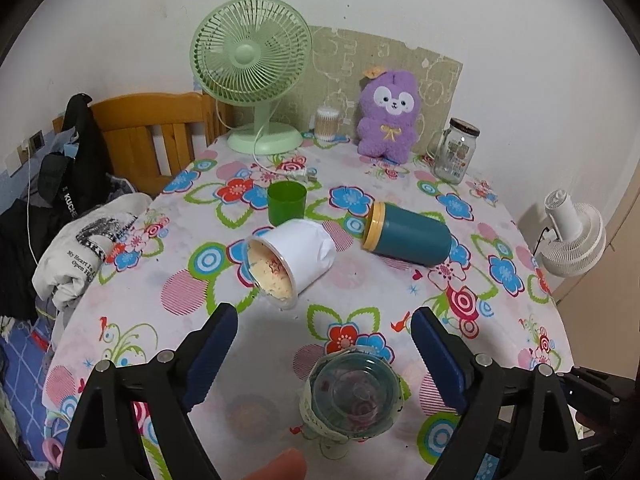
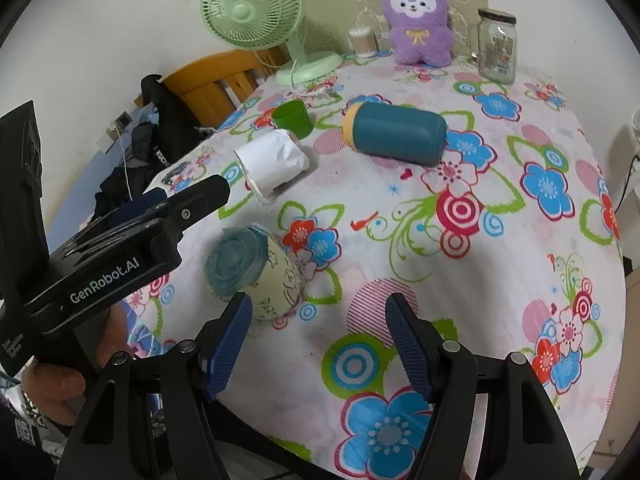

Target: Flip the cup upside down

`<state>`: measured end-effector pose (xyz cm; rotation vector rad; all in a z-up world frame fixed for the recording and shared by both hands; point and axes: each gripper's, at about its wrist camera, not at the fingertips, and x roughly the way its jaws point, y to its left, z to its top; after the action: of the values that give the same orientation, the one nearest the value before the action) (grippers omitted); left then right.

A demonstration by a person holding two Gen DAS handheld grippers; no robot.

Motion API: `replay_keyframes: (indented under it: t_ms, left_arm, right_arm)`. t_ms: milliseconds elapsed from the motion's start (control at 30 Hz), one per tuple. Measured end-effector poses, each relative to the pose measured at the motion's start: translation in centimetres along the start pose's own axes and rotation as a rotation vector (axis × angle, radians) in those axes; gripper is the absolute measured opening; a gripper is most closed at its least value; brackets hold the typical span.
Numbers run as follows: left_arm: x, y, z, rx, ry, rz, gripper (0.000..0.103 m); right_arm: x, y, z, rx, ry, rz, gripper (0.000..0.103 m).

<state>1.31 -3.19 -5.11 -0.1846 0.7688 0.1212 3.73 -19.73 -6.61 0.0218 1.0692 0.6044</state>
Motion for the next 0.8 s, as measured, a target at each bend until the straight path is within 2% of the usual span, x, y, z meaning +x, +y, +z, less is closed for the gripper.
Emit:
replay_keyframes:
  t_ms: [233,300,433,733,800]
  left_arm:
    - [-0.9,0.5,0.5,-0.005,-0.024,-0.007,0.092]
    - [-1.2,0.7,0.7,-0.003,-0.036,-0.007,0.096]
    - [-1.8,1.0,1.1,-0.005,-0.060,-0.005,0.097]
    - [-3.2,0.9,1.8,0.019,-0.105,-0.011,0.099]
    - [-3.6,0.8,2.0,0.026,-0.119,-0.017,0.099]
  right_arm:
    - [-0.8,0.9,0.7,-0.023,-0.039,-0.013,0.072]
    - [-1.0,1.2,1.0,-0.026,-0.048,-0.022,0.072]
    - [-1.4,1.5,1.5,-0.040,-0.072,-0.052,0.072]
    - [-3.1,2.4,2.3,-0.053,-0.144,-0.059,0.073]
    - [-3.4,2.5,2.4,-0.055,-0.162,-0.059,0.081]
